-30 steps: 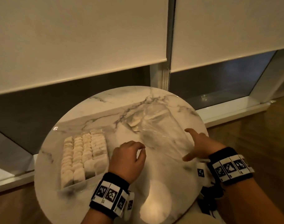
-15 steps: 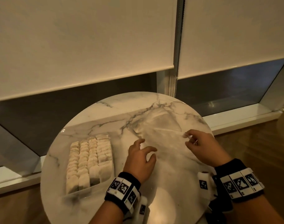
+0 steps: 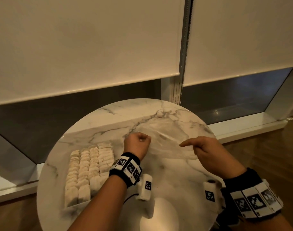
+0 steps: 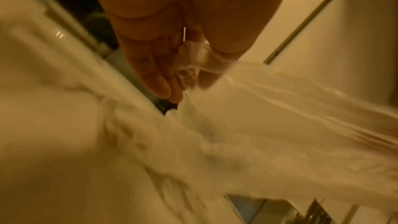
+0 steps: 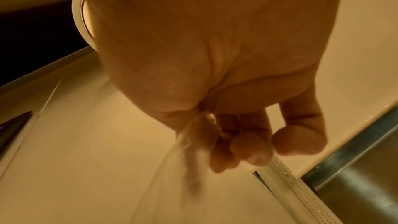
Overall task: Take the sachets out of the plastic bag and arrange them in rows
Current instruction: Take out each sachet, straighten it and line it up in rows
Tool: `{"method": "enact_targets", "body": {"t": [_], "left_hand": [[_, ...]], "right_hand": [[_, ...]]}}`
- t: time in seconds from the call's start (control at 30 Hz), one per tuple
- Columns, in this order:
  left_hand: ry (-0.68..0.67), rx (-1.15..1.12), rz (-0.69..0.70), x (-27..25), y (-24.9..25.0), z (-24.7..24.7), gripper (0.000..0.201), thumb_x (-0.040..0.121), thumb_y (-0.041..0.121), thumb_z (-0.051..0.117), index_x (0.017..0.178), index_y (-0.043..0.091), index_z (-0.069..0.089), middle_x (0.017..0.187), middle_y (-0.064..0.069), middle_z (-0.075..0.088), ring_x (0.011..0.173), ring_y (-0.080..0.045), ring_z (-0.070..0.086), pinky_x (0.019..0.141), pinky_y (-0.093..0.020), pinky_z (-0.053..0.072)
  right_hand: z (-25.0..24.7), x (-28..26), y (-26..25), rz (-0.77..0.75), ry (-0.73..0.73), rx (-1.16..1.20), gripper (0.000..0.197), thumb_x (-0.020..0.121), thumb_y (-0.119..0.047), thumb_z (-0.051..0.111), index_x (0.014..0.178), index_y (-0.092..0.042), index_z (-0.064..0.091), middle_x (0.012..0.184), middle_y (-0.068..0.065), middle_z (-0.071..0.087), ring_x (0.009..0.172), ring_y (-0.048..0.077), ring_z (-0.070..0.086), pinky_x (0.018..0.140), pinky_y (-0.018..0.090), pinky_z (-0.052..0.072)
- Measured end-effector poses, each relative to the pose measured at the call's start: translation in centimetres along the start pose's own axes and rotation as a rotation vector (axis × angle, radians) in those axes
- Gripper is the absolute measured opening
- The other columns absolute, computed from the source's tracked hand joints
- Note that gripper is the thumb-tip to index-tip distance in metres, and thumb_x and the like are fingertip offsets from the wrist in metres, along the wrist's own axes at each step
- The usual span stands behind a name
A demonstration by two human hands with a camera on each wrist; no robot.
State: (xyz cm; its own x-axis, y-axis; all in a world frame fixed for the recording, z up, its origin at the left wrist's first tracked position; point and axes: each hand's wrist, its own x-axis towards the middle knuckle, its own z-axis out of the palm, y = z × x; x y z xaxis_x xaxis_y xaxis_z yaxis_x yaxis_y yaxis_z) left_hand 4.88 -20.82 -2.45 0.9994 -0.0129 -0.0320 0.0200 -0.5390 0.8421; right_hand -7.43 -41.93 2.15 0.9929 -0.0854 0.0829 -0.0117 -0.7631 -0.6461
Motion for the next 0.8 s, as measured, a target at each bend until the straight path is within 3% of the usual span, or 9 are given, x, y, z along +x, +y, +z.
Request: {"method": "enact_targets", "body": {"t": [0.07, 0.13, 0.23, 0.3, 0.4, 0.5, 0.6, 0.7, 0.8], "left_hand": [[0.069, 0.087, 0.058, -0.4, 0.8, -1.7, 0.014, 0.086, 0.015, 0.069, 0.097, 0.017, 0.077, 0.099, 0.0, 0.074, 0.094, -0.015, 0.068, 0.092, -0.027, 0.054], [0.081, 0.212, 0.138, -1.0, 1.6, -3.2, 0.029, 0.085, 0.005, 0.063, 0.108, 0.018, 0.075, 0.113, -0.001, 0.07, 0.104, -0.018, 0.065, 0.097, -0.028, 0.051], [0.052, 0.441, 0.281, -2.0, 2.8, -4.9, 0.053, 0.079, -0.002, 0.06, 0.127, 0.019, 0.063, 0.129, 0.001, 0.058, 0.115, -0.021, 0.058, 0.097, -0.029, 0.047], [0.044, 0.532, 0.354, -2.7, 3.3, -5.6, 0.063, 0.077, -0.001, 0.063, 0.135, 0.021, 0.055, 0.134, 0.004, 0.051, 0.113, -0.022, 0.059, 0.092, -0.032, 0.051], [0.002, 0.602, 0.43, -3.8, 3.7, -5.8, 0.076, 0.078, 0.001, 0.067, 0.145, 0.024, 0.039, 0.147, 0.008, 0.037, 0.109, -0.024, 0.062, 0.087, -0.037, 0.055], [-0.058, 0.639, 0.463, -4.7, 3.9, -5.2, 0.094, 0.078, -0.002, 0.065, 0.153, 0.029, 0.018, 0.16, 0.009, 0.017, 0.104, -0.024, 0.063, 0.082, -0.035, 0.056], [-0.124, 0.647, 0.497, -5.6, 4.2, -4.6, 0.106, 0.081, -0.001, 0.066, 0.155, 0.036, 0.0, 0.164, 0.017, -0.008, 0.106, -0.022, 0.063, 0.083, -0.036, 0.058], [-0.168, 0.653, 0.504, -6.2, 4.4, -4.6, 0.116, 0.082, -0.002, 0.065, 0.152, 0.041, -0.016, 0.162, 0.018, -0.02, 0.111, -0.021, 0.062, 0.083, -0.032, 0.057], [-0.181, 0.694, 0.498, -6.6, 4.4, -5.2, 0.119, 0.08, -0.005, 0.062, 0.151, 0.041, -0.023, 0.162, 0.017, -0.023, 0.099, -0.025, 0.066, 0.072, -0.034, 0.057]], "right_hand": [[-0.1, 0.2, -0.2, 0.065, -0.025, -0.111, 0.045, 0.098, -0.008, 0.041, 0.111, -0.036, 0.074, 0.111, -0.006, 0.071, 0.091, 0.007, 0.059, 0.081, 0.027, 0.047], [-0.3, 0.3, -0.5, 0.12, -0.056, -0.196, 0.044, 0.098, -0.011, 0.04, 0.117, -0.035, 0.071, 0.123, -0.003, 0.069, 0.103, 0.015, 0.061, 0.088, 0.031, 0.05], [-0.7, 0.2, -1.5, 0.188, -0.071, -0.259, 0.045, 0.097, -0.015, 0.039, 0.124, -0.038, 0.066, 0.117, -0.001, 0.069, 0.091, 0.016, 0.06, 0.082, 0.033, 0.052], [-1.1, 0.1, -2.2, 0.196, -0.043, -0.295, 0.043, 0.096, -0.021, 0.043, 0.133, -0.038, 0.058, 0.116, 0.0, 0.068, 0.096, 0.019, 0.06, 0.085, 0.036, 0.052], [-2.0, -0.4, -4.4, 0.054, 0.013, -0.278, 0.05, 0.093, -0.036, 0.058, 0.141, -0.043, 0.045, 0.115, -0.008, 0.059, 0.107, 0.014, 0.054, 0.094, 0.037, 0.051], [-3.2, -0.8, -7.8, -0.093, 0.079, 0.025, 0.04, 0.091, -0.021, 0.061, 0.125, -0.043, 0.057, 0.107, -0.02, 0.06, 0.1, 0.001, 0.058, 0.084, 0.022, 0.052], [-2.3, 0.6, -10.1, -0.055, -0.156, 0.322, 0.037, 0.093, 0.0, 0.05, 0.109, -0.024, 0.073, 0.099, -0.008, 0.074, 0.095, 0.003, 0.067, 0.085, 0.023, 0.056], [1.4, 3.4, -9.5, 0.042, -0.464, 0.155, 0.038, 0.092, 0.002, 0.048, 0.118, -0.009, 0.073, 0.115, 0.003, 0.072, 0.106, 0.016, 0.068, 0.096, 0.033, 0.055], [3.9, 6.1, -6.5, 0.092, -0.407, -0.008, 0.034, 0.087, 0.002, 0.044, 0.109, -0.003, 0.071, 0.113, 0.009, 0.069, 0.108, 0.029, 0.064, 0.092, 0.041, 0.053]]}}
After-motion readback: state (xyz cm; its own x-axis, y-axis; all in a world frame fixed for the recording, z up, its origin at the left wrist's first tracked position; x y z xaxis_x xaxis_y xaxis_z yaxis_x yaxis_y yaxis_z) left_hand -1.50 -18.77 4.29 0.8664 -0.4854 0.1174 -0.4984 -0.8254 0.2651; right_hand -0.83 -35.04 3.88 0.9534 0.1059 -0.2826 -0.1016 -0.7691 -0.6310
